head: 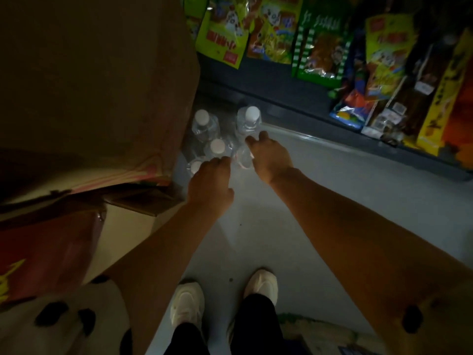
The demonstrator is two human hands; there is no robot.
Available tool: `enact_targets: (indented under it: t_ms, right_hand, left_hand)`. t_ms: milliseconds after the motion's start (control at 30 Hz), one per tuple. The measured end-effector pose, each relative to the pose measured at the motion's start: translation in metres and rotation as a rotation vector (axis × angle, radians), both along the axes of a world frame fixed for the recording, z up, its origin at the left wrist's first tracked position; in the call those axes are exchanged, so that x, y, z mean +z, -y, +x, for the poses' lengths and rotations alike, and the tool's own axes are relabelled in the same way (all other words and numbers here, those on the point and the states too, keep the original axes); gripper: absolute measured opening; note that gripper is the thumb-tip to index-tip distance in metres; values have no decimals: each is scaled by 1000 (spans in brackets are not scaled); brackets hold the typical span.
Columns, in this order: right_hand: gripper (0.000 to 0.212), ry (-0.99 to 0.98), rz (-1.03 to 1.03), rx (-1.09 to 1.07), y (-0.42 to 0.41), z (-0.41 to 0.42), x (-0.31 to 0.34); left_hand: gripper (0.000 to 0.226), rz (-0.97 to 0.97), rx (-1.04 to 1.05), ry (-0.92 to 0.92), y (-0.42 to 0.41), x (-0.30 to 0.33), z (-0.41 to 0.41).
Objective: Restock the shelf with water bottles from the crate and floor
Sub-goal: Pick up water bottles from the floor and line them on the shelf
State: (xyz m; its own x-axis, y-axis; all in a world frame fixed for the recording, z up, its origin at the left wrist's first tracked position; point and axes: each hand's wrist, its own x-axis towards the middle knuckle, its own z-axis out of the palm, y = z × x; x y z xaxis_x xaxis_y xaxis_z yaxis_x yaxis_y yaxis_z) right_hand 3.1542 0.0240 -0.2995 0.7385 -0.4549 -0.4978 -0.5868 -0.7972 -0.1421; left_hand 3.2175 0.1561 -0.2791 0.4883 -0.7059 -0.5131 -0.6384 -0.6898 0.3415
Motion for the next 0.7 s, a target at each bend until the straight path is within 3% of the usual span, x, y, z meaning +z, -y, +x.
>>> enact_targets:
  t_ms: [267,400,533,633,700]
  right_hand:
    - [37,-12,118,40,19,-37,180]
    - [30,89,146,63,29,-49,326]
    - [13,224,100,132,30,-53,490]
    - [22,318,85,172,24,-57,615]
    - [26,334,40,173,18,-60,691]
  left_hand:
    - [69,-16,7,-181,18,135,-20]
    - [63,-117,23,-287,32,243,-21]
    - [85,-208,-39,-373,31,371,-19]
    - [84,-386,-122,-530,28,458,-14]
    - [70,-488,-171,-543,29,503,-2]
